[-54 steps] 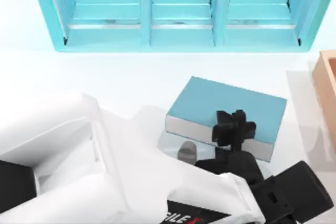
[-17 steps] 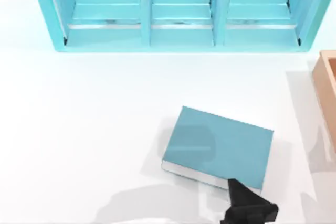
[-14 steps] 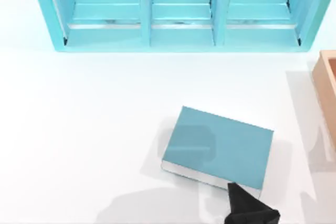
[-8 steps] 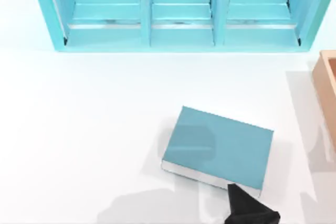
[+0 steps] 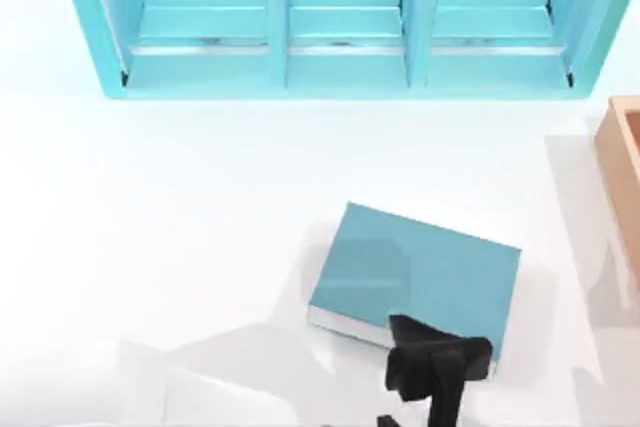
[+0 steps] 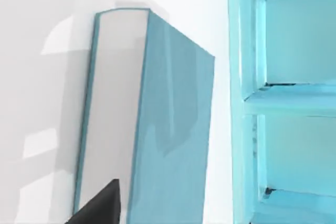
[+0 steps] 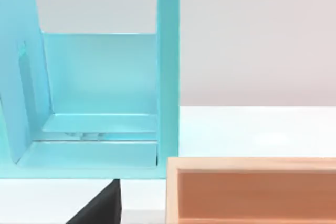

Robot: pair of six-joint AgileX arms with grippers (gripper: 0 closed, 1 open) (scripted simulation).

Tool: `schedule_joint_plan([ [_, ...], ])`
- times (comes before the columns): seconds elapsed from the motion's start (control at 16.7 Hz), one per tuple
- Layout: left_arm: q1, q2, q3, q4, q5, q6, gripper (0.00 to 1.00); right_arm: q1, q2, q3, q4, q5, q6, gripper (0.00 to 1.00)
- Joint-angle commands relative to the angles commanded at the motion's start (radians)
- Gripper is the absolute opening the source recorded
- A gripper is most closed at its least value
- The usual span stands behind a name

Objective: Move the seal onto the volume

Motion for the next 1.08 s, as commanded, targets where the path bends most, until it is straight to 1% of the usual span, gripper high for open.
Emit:
schedule_joint_plan([
  [0.18, 0.089, -0.175, -0.101, 0.073, 0.135, 0.265, 1.0, 0.0, 0.0, 0.0, 0.0, 0.0, 0.0, 1.0],
  [0.3, 0.172, -0.32, -0.19, 0.138, 0.239, 0.49, 1.0, 0.0, 0.0, 0.0, 0.0, 0.0, 0.0, 1.0],
  [0.42, 0.269, -0.484, -0.292, 0.218, 0.347, 0.748, 1.0, 0.0, 0.0, 0.0, 0.0, 0.0, 0.0, 1.0],
  [0.6, 0.446, -0.758, -0.464, 0.368, 0.511, 1.199, 1.0, 0.0, 0.0, 0.0, 0.0, 0.0, 0.0, 1.0],
  [0.78, 0.649, -1.05, -0.643, 0.547, 0.664, 1.702, 1.0, 0.0, 0.0, 0.0, 0.0, 0.0, 0.0, 1.0],
  [0.96, 0.858, -1.33, -0.814, 0.735, 0.793, 2.193, 1.0, 0.0, 0.0, 0.0, 0.0, 0.0, 0.0, 1.0],
  [1.08, 0.993, -1.493, -0.924, 0.856, 0.864, 2.484, 1.0, 0.0, 0.0, 0.0, 0.0, 0.0, 0.0, 1.0],
])
